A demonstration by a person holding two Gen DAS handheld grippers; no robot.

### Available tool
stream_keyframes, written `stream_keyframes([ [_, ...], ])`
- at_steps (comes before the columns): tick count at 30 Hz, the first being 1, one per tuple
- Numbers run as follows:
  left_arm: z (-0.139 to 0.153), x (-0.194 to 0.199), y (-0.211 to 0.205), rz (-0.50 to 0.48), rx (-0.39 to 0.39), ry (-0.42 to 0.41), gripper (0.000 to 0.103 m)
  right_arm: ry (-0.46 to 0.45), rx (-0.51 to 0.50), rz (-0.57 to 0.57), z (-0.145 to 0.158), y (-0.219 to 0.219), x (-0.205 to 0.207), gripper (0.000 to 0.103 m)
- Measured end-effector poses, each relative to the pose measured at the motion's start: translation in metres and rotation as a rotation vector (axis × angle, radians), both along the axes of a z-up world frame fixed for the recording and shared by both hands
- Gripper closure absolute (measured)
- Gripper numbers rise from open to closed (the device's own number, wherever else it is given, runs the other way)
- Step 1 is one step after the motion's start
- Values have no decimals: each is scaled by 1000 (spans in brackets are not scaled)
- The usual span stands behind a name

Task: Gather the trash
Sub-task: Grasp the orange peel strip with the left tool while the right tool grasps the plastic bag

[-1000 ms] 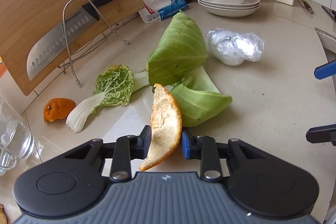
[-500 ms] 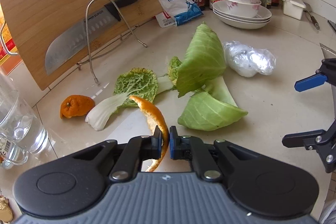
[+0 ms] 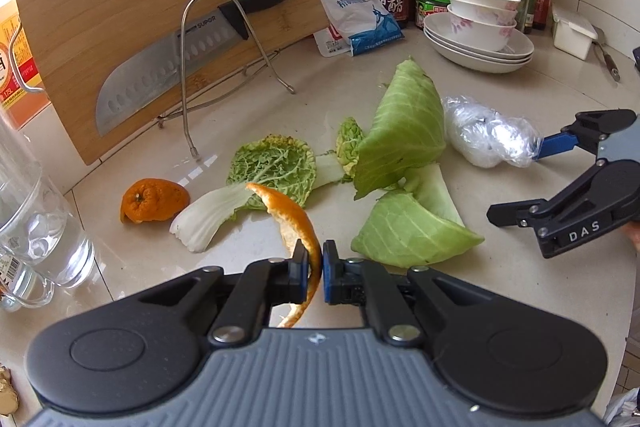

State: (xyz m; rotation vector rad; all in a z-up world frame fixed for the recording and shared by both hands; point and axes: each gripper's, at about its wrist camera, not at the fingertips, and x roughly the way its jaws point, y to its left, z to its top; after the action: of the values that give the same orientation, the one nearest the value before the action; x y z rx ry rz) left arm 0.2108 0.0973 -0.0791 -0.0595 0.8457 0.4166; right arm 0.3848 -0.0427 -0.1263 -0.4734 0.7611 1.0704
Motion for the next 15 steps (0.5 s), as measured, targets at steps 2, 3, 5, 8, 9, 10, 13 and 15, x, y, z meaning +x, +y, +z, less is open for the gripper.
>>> stream_keyframes([
  [2,0,1,2,6,-3,1,98,-3,0,5,0,7,5,4],
  [3,0,2,3,9,-7,0,98,-3,-1,9,1,11,8,6],
  [5,0,3,4,12,-6,0,98,-3,-2,15,2,18,12,11],
  [8,-1,4,6,14,-11,0,98,-1,-9,18,4,28,17,19],
  [9,-1,5,7,12,-13,1,98,-1,-10,19,5,30,18,22],
  [10,-1,5,7,11,-14,2,98,-2,-11,21,5,32,19,25],
  [13,-2,6,8,3,-19,8,98,-7,-15,20,6,35,19,34],
  [15,-2,6,10,-4,-27,13,98,-2,-15,19,8,34,18,46],
])
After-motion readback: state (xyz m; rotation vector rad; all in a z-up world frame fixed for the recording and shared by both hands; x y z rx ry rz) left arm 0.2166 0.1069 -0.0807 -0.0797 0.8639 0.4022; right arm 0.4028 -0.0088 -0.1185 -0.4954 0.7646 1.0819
